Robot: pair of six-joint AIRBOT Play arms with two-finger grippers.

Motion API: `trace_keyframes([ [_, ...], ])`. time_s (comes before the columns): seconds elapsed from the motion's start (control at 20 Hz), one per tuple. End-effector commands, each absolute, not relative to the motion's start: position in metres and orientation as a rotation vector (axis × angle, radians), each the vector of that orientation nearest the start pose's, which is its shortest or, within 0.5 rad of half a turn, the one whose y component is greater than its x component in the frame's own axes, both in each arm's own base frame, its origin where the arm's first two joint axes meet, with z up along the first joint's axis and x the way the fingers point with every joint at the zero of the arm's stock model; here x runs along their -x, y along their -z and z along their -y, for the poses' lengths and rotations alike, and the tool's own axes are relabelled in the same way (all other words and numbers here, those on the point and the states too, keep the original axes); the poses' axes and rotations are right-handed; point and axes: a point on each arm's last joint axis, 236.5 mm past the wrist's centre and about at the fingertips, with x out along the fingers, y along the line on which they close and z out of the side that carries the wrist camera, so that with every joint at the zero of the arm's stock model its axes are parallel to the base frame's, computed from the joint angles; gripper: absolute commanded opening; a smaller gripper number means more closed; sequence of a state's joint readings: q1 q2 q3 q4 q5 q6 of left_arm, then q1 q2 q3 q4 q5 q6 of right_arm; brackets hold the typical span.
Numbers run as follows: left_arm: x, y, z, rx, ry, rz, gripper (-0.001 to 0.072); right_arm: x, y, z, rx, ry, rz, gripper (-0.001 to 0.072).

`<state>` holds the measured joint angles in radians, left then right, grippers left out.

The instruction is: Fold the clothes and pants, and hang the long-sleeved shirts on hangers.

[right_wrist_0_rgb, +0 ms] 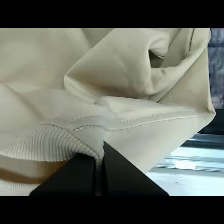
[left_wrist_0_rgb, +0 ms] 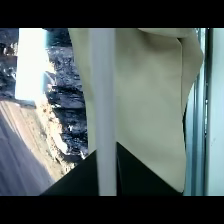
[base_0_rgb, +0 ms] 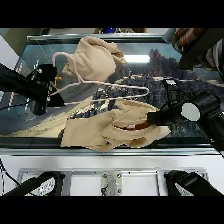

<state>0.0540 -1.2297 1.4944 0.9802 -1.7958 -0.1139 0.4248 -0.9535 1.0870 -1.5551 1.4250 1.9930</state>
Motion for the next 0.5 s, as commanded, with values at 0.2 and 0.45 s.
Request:
trace_keyframes([
  [0.2, -0.266, -0.089, 0.119, -0.615, 1.511, -0.905, 0.0024, -0.265, -0.122, -0.119, -0.076, -0.14, -1.282, 0.0026],
  [0.45, -0.247, -0.076, 0.142, -0.596, 1.615, -0.902, 0.0024, -0.268, -0.145, -0.119, -0.083, -0.145, -1.241, 0.0026],
])
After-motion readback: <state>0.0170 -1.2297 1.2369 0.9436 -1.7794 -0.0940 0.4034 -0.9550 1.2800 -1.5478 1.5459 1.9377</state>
